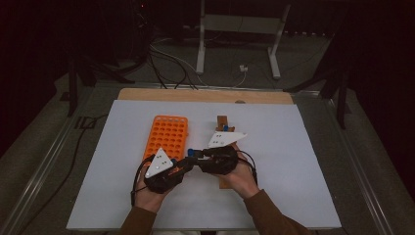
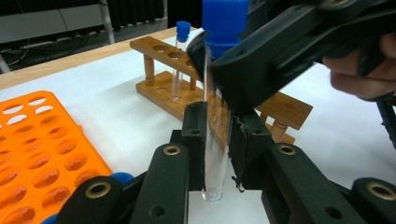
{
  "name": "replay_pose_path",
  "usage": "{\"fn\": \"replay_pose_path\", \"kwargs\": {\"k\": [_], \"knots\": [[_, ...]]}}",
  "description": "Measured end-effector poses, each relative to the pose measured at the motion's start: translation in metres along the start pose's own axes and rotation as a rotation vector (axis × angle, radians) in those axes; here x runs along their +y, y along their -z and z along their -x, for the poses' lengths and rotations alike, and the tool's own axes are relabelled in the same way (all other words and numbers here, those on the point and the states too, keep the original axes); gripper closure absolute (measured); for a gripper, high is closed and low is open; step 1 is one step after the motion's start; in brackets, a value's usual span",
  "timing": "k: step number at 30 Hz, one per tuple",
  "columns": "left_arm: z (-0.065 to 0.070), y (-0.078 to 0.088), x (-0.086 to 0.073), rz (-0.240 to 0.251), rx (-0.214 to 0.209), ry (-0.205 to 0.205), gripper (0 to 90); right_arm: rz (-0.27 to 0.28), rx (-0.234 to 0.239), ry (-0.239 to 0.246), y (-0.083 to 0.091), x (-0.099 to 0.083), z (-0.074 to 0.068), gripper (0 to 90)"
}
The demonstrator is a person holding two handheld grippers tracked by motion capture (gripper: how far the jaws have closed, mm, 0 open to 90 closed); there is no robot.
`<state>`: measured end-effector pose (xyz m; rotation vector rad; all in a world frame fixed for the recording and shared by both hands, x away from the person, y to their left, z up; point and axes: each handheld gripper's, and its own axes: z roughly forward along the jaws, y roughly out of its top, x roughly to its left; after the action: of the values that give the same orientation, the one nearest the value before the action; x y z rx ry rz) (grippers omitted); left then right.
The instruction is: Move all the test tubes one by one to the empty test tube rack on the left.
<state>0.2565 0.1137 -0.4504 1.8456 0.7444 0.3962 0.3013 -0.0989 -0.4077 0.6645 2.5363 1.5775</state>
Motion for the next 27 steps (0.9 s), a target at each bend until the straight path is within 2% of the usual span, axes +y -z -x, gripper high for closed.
{"fn": "replay_pose_path", "kwargs": {"k": [5,7,9,14,19,22,27], "knots": [[-0.005,0.002,-0.002,0.004,0.005,0.026,78.0,0.020,-0.005,-0.008,0.011,-0.001,0.006,54.0],[-0.006,0.004,-0.003,0.006,0.006,0.036,78.1,0.014,-0.037,-0.002,0.014,-0.002,0.008,48.6],[-0.007,0.006,-0.003,0.004,0.008,0.035,78.1,0.020,-0.045,-0.010,0.018,-0.004,0.010,42.8],[-0.008,0.014,-0.004,0.005,0.007,0.036,78.1,0.025,-0.099,-0.010,0.027,-0.010,0.015,29.2],[-0.015,0.027,-0.006,0.014,0.021,0.045,78.1,0.006,-0.159,-0.010,0.031,-0.017,0.021,18.2],[-0.021,0.034,-0.007,0.022,0.020,0.057,78.1,0.022,-0.185,-0.027,0.035,-0.023,0.026,14.7],[-0.027,0.045,-0.007,0.032,-0.010,0.048,78.2,0.043,-0.215,-0.055,0.044,-0.030,0.033,7.4]]}}
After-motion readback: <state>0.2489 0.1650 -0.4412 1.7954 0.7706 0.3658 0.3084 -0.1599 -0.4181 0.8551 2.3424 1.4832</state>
